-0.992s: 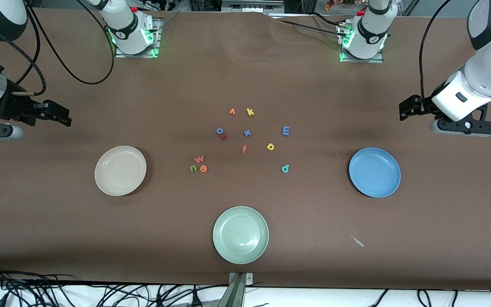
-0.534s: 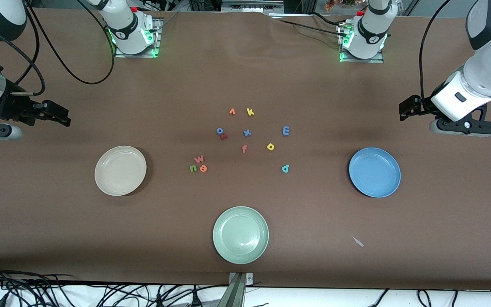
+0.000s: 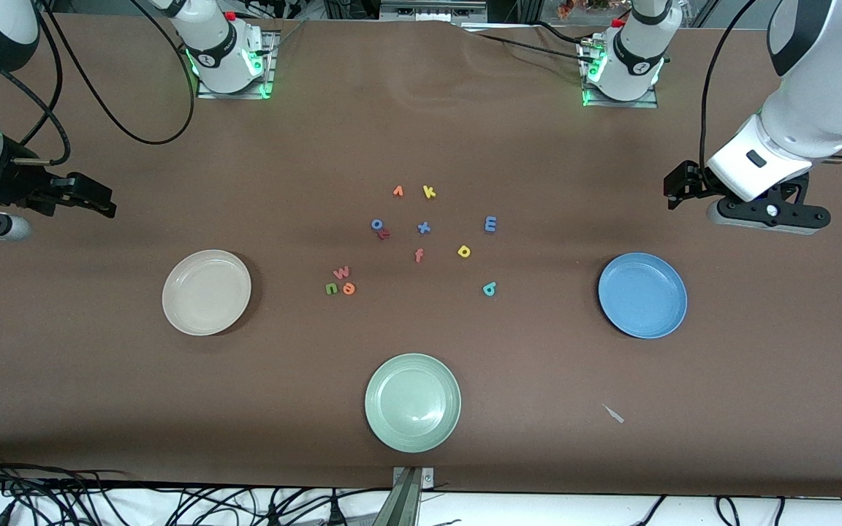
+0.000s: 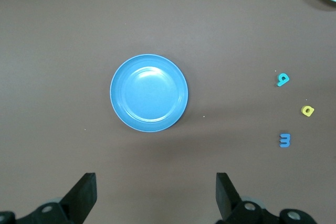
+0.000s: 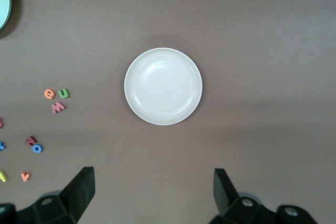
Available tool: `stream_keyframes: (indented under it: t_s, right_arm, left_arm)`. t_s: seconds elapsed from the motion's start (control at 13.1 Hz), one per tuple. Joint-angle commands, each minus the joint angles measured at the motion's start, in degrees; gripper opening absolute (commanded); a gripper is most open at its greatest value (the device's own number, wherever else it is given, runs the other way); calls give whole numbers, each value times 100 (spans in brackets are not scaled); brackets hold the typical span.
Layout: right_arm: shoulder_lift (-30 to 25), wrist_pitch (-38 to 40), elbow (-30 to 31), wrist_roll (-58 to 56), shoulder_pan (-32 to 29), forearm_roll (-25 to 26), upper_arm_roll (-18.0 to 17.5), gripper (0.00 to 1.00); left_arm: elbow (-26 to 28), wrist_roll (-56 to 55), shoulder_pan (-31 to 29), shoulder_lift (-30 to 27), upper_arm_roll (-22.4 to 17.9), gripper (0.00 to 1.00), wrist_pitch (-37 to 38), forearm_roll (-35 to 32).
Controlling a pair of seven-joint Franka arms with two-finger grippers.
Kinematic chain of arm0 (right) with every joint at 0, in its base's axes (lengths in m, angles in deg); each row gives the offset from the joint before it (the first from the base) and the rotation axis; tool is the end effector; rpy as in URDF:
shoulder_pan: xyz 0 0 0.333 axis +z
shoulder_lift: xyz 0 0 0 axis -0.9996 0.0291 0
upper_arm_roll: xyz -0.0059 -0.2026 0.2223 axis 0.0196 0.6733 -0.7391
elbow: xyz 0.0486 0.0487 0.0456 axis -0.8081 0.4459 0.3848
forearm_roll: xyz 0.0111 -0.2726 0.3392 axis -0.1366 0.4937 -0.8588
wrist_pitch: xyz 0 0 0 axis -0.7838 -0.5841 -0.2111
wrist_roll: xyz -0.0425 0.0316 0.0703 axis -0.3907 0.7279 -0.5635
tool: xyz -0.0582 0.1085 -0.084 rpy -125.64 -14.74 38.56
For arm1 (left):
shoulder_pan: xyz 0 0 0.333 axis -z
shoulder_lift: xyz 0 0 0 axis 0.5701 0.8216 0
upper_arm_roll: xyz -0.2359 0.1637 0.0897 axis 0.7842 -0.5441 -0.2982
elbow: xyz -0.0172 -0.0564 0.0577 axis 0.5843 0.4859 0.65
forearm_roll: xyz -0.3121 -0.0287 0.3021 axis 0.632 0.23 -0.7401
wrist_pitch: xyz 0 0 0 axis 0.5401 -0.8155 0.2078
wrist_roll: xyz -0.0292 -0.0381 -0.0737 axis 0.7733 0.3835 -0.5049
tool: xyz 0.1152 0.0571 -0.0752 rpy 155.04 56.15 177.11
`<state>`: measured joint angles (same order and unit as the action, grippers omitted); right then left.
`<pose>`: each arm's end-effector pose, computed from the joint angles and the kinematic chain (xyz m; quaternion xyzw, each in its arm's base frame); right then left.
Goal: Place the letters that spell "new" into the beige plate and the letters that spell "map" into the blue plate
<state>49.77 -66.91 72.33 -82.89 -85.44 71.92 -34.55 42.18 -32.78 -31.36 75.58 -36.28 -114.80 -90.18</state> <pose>0.6360 0.0319 0.5132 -0.9997 0.0127 0.0169 0.0085 0.6072 -0.0982 0.4930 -0.9974 0.0648 0.0156 0.0275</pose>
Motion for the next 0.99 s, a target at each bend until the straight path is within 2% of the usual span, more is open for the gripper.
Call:
stream_keyframes:
  t_s: [0.0, 0.92]
  right_arm:
    - [-21, 2, -37, 15, -26, 60, -20, 100]
    - [-30, 28, -45, 15, -35, 51, 24, 100]
  left_arm:
    - [-164, 6, -67, 93, -5, 100, 100, -153]
    - [-172, 24, -67, 93, 12, 100, 92, -118]
